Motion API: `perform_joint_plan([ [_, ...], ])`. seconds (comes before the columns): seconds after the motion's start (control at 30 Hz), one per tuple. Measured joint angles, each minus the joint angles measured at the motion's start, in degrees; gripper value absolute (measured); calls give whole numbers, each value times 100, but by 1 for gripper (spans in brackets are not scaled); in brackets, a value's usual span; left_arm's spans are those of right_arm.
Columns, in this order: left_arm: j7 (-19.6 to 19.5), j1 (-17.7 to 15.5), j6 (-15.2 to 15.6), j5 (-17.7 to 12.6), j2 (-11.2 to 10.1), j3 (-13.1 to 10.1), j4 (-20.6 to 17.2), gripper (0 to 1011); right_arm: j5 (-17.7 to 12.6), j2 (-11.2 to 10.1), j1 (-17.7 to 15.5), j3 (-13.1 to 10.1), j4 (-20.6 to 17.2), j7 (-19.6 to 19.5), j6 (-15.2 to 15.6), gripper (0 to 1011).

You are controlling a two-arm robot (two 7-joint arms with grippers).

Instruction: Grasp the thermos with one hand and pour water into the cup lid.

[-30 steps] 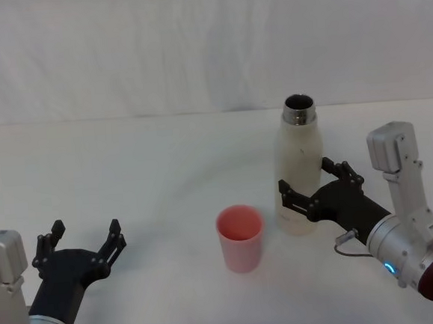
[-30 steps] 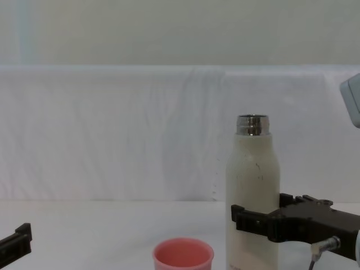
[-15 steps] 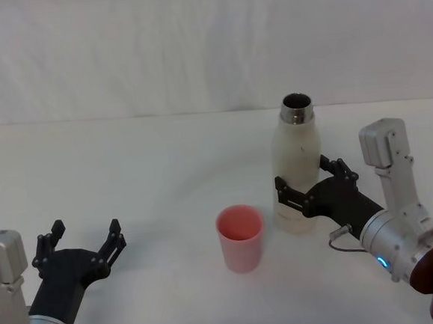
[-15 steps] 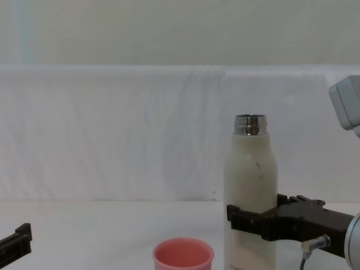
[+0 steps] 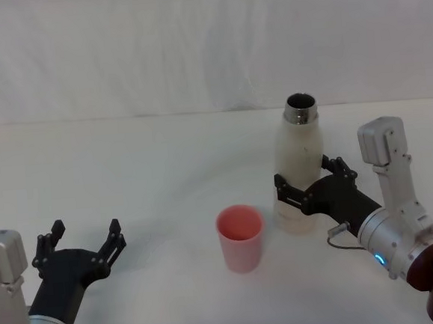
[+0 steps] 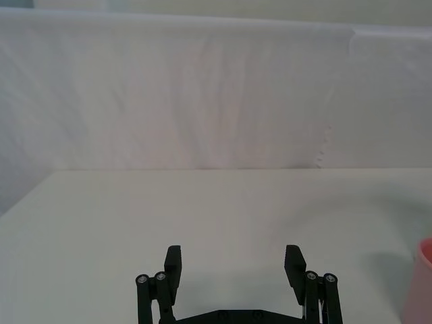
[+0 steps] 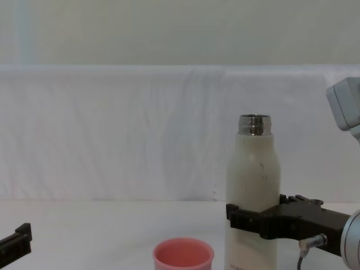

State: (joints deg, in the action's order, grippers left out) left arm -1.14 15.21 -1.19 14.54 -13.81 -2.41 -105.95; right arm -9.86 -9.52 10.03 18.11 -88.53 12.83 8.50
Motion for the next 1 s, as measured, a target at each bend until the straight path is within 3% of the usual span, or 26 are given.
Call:
perform_joint_plan([
  [1.0, 0, 0, 0, 0, 0, 0, 0, 1001, -13, 40, 72, -10, 111, 15, -16, 1003],
])
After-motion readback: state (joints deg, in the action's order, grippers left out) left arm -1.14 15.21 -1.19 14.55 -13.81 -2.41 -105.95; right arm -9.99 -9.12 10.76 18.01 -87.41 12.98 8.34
